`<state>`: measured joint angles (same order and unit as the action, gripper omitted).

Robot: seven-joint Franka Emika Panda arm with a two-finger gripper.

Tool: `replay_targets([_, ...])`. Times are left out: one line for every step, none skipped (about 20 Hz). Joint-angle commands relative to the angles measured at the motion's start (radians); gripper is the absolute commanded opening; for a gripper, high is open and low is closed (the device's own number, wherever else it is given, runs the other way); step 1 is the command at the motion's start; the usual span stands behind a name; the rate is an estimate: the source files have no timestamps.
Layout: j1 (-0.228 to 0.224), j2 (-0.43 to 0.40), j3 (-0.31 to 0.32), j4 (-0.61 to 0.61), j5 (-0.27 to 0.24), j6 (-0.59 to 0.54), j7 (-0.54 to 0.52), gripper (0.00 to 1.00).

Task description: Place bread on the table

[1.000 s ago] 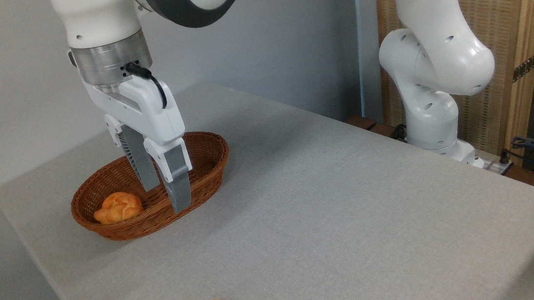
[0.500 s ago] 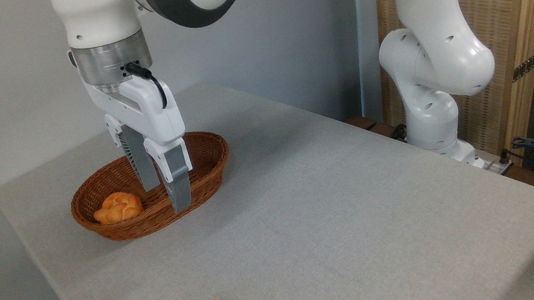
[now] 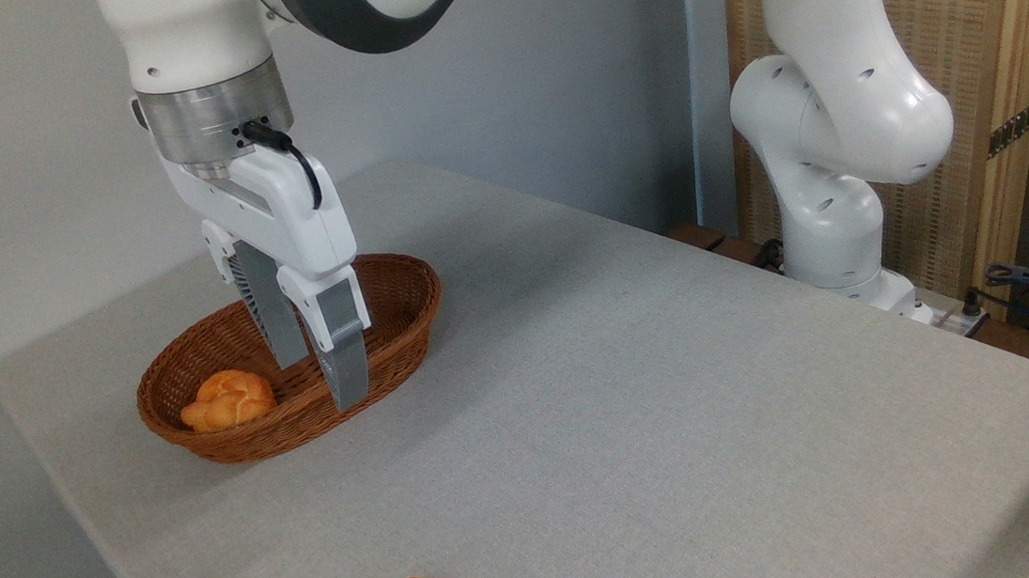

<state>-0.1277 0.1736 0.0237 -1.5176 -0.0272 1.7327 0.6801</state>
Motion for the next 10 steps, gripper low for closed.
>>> replay_targets([-0.006,-0.009,0.007,-0.003,0.007,-0.004,-0.02,1.0])
replay_targets([-0.006,-0.011,0.007,-0.003,0.007,-0.005,-0.022,1.0])
replay_targets([-0.006,-0.011,0.007,-0.003,0.004,-0.005,-0.022,1.0])
replay_targets([-0.006,-0.011,0.007,-0.003,0.003,-0.004,-0.022,1.0])
replay_targets([-0.006,-0.011,0.007,-0.003,0.001,-0.005,-0.022,1.0])
replay_targets([-0.006,-0.009,-0.001,-0.003,0.001,-0.004,-0.024,1.0])
replay_targets([-0.01,-0.009,-0.004,-0.006,0.001,-0.004,-0.024,1.0])
replay_targets([-0.012,-0.008,-0.007,-0.006,0.0,-0.004,-0.027,1.0])
replay_targets([-0.012,-0.008,-0.016,-0.004,0.0,0.001,-0.033,1.0])
replay_targets([-0.01,-0.006,-0.028,-0.006,-0.002,0.008,-0.042,1.0])
